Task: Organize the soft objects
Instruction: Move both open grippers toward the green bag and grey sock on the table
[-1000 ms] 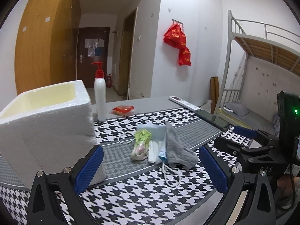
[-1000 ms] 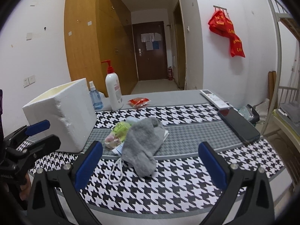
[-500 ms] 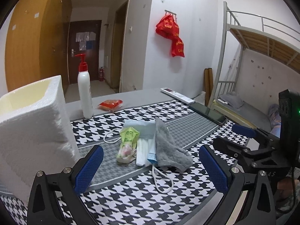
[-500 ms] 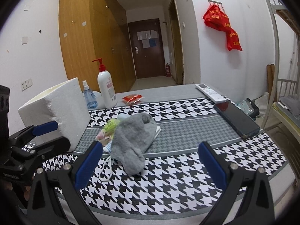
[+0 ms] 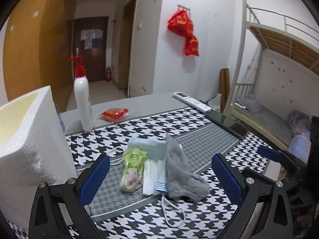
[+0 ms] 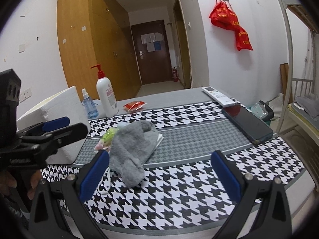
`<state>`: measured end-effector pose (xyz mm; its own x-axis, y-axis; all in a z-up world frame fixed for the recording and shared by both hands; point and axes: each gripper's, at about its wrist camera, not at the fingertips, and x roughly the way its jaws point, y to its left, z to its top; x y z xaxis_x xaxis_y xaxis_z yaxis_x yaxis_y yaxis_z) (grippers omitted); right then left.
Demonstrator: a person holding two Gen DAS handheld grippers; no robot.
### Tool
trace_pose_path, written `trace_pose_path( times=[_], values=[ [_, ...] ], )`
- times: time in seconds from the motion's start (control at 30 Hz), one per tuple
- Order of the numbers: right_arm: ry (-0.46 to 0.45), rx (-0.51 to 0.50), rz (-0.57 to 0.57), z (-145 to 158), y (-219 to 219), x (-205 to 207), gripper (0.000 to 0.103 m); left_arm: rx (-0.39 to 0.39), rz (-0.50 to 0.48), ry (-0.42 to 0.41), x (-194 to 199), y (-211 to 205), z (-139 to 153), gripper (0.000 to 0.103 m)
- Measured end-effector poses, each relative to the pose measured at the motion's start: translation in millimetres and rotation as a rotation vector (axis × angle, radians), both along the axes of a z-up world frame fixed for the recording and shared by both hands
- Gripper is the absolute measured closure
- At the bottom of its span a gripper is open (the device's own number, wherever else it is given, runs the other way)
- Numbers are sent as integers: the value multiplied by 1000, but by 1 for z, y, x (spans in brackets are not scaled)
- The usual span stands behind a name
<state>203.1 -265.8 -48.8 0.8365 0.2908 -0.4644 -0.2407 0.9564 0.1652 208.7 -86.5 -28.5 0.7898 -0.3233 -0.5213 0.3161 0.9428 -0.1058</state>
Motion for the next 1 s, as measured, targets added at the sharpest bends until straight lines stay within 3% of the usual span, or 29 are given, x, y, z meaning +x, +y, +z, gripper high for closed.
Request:
trace_pose_path(
  times=[0.27,0.4,0.57,0.73,0.83,1.0],
  values=[
    [33,11,45,-9,5,9,0,86,45,13,9,-7,-7,1],
    [44,22,51,-11,4,10,0,85,45,25,16,-8,-10,1],
    [48,29,51,-13,2,12,0,99,61,63,25,-14,-17,8],
    [50,39,56,-13,1,14,0,107,94,86,36,-9,-22,8],
    [53,31,73,-13,6,15,0,142,128,101,41,-5,-28,16],
    [52,20,105,-14,15,18,0,157,147,94,32,5,-28,17]
  ],
)
